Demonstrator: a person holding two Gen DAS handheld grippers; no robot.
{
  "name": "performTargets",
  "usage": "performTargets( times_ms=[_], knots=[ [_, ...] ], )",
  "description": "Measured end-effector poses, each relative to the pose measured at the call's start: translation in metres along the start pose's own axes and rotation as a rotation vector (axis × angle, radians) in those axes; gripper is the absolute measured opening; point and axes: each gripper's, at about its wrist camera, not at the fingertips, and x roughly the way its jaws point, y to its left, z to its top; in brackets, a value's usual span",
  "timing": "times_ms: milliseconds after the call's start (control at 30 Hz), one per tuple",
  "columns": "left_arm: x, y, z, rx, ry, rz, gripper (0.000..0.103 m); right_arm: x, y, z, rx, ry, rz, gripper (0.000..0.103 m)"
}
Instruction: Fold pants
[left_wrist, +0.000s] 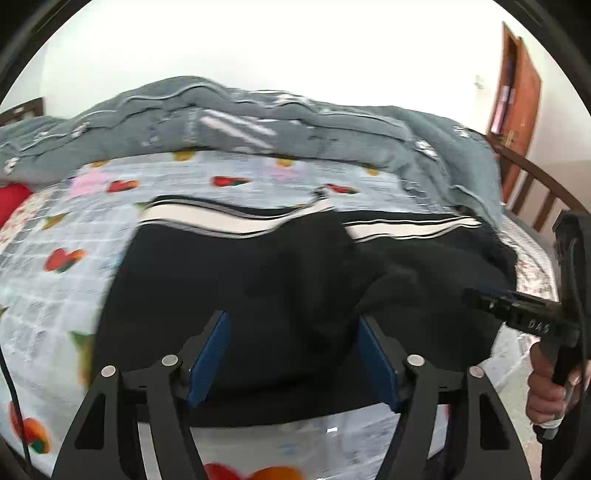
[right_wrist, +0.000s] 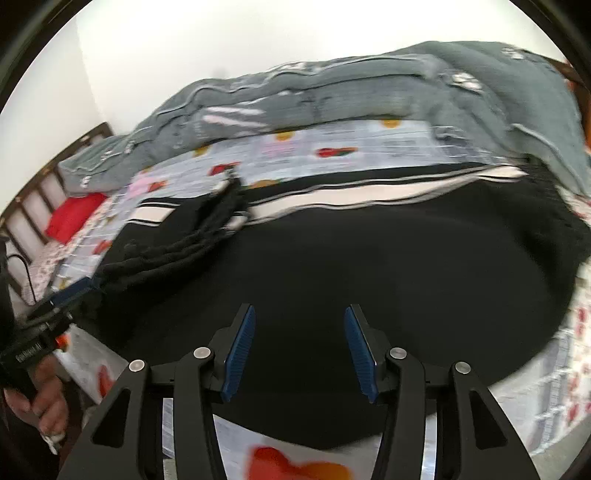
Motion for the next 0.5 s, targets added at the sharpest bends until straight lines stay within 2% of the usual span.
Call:
performTargets(
  times_ms=[67, 133, 233, 367, 467, 500],
  knots=[
    [-0.006, 0.012, -0.003, -0.007, -0.016, 0.029, 0.069, 0.007, 0.018, 0.004, -0.008, 0.001, 0.029, 0.05],
    [-0.018, 0.022, -0.007, 0.004, -0.043, 0.013, 0.069, 0.012, 0.034, 0.008, -0.018, -0.007, 0.054, 0.05],
    [-0.029, 0.037, -0.011, 0.012, -0.064, 0.094, 0.07, 0.018, 0.054, 0.013, -0.026, -0.014, 0.09, 0.05],
    [-0.033, 0.058, -0.013, 0.003, -0.051, 0.17, 0.07, 0.027, 0.081, 0.016, -0.067, -0.014, 0.12, 0.05],
    [-0.034, 0.073, -0.015, -0.03, -0.032, 0.195, 0.07, 0.041, 0.098, 0.014, -0.12, 0.01, 0.114, 0.049],
    [-0.034, 0.076, -0.016, -0.04, -0.028, 0.2, 0.07, 0.05, 0.102, 0.012, -0.132, 0.041, 0.094, 0.044]
  ],
)
